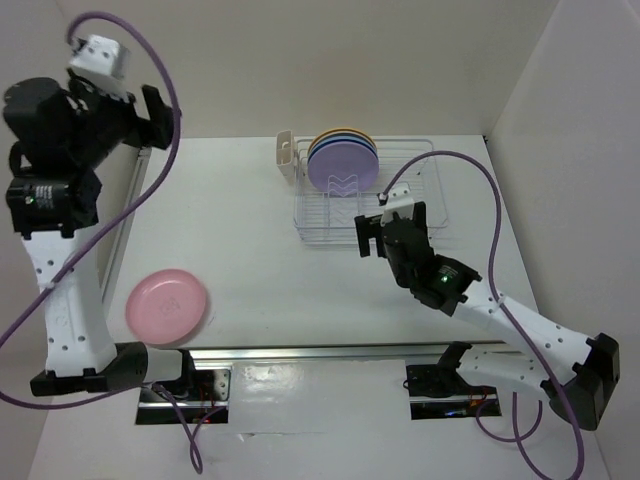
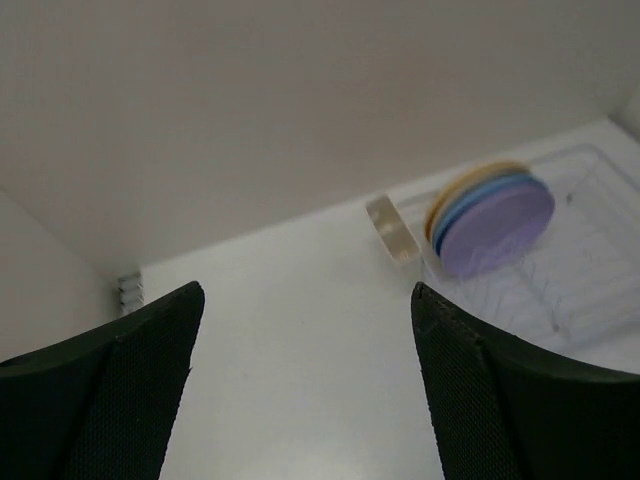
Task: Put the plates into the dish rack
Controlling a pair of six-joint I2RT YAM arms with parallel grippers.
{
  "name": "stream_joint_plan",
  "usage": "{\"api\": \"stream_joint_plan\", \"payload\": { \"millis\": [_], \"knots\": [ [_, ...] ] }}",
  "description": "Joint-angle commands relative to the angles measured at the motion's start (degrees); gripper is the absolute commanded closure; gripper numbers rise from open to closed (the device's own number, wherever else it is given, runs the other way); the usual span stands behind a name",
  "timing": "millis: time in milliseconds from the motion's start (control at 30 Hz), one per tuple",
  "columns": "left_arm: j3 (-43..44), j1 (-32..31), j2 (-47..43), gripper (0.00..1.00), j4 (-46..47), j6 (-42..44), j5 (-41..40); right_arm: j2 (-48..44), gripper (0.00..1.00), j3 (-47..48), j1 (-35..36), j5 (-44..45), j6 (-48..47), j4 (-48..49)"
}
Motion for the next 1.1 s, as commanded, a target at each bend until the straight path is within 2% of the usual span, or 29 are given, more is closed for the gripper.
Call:
{"api": "stream_joint_plan", "payload": {
  "millis": [0, 67, 100, 133, 167, 200, 233, 267, 300, 333, 367, 400, 467, 500, 533, 600, 633, 733, 800, 833, 933, 1033, 1067],
  "knots": [
    [10.5, 0.1, -1.6, 0.1, 8.8, -9.4, -8.8, 2.9, 0.0, 4.8, -0.2, -0.6, -0.8, -1.5],
    [13.7, 0.1, -2.3, 0.09, 13.1, -7.2, -17.4, 5.2, 0.0, 6.1, -0.2, -0.6, -1.6, -1.0],
    [14.3, 0.1, -3.4, 0.07, 18.5, -6.6, -21.5, 6.3, 0.0, 7.7, -0.2, -1.4, -1.6, -1.0],
    [14.3, 0.1, -4.3, 0.07, 21.3, -6.0, -28.4, 7.3, 0.0, 8.5, -0.2, -1.4, -2.1, -0.4],
    [12.7, 0.1, -5.6, 0.07, 24.5, -4.6, -31.2, 9.4, 0.0, 9.3, -0.2, -1.9, -2.8, 0.1],
    [6.3, 0.1, -7.5, 0.08, 28.6, -2.8, -33.5, 10.4, 0.0, 10.1, -0.2, -2.4, -2.8, 0.1],
    [1.8, 0.1, -11.7, 0.09, 38.5, -0.5, -36.4, 11.3, 0.0, 11.5, -0.2, -2.4, -3.4, 0.6],
    [-3.2, 0.1, -13.6, 0.08, 44.4, 2.1, -44.4, 12.8, 0.0, 12.1, -0.2, -2.4, -3.4, 0.6],
    [-8.7, 0.1, -15.5, 0.08, 50.4, 10.1, -48.1, 12.8, 0.0, 12.8, -0.2, -2.4, -3.4, 0.6],
    [-19.5, 0.1, -17.0, 0.08, 55.9, 15.6, -50.2, 13.5, 0.0, 13.3, -0.2, -2.4, -3.4, 1.2],
    [-23.9, 0.1, -18.6, 0.08, 60.1, 24.3, -52.3, 13.5, 0.0, 13.3, -0.2, -2.4, -3.4, 1.2],
    [-27.5, 0.1, -18.6, 0.08, 58.9, 27.1, -52.4, 13.5, 0.0, 13.3, -0.2, -2.4, -3.4, 1.8],
    [-33.3, 0.1, -19.1, 0.12, 48.6, 25.9, -50.8, 13.5, 0.0, 11.9, -0.2, -2.4, -3.4, 1.8],
    [-35.3, 0.1, -20.5, 0.18, 41.9, 19.9, -50.8, 13.5, 0.0, 11.9, -0.2, -1.9, -3.4, 1.3],
    [-41.1, 0.1, -22.0, 0.2, 39.4, 17.4, -49.0, 13.5, 0.0, 11.9, -0.2, -1.9, -2.9, 0.8],
    [-46.7, 0.1, -25.5, 0.23, 34.0, 7.9, -45.5, 13.5, 0.0, 11.9, -0.2, -1.9, -2.4, -0.3],
    [-50.4, 0.1, -26.1, 0.25, 31.5, 5.1, -41.3, 13.5, 0.0, 11.4, -0.2, -2.4, -2.4, -0.8],
    [-55.2, 0.1, -29.2, 0.26, 23.4, -3.7, -38.3, 12.7, 0.0, 8.8, -0.2, -2.4, -3.1, -0.2],
    [-55.8, 0.1, -31.0, 0.26, 18.4, -7.1, -36.2, 11.4, 0.0, 6.2, -0.2, -2.4, -3.1, 0.3],
    [-55.8, 0.1, -31.8, 0.26, 16.3, -11.8, -34.7, 10.8, 0.0, 5.7, -0.2, -2.4, -3.1, 0.4],
    [-53.1, 0.1, -32.8, 0.25, 6.7, -15.7, -24.3, 10.8, 0.0, 4.9, -0.2, -4.0, -1.7, -0.2],
    [-47.2, 0.1, -29.7, 0.23, -2.0, -13.8, -11.1, 11.3, 0.0, 4.3, -0.2, -5.3, -1.6, 1.6],
    [-45.7, 0.1, -29.6, 0.22, -2.6, -13.8, -9.8, 12.0, 0.0, 4.3, -0.2, -5.3, -1.6, 2.3]
  ]
}}
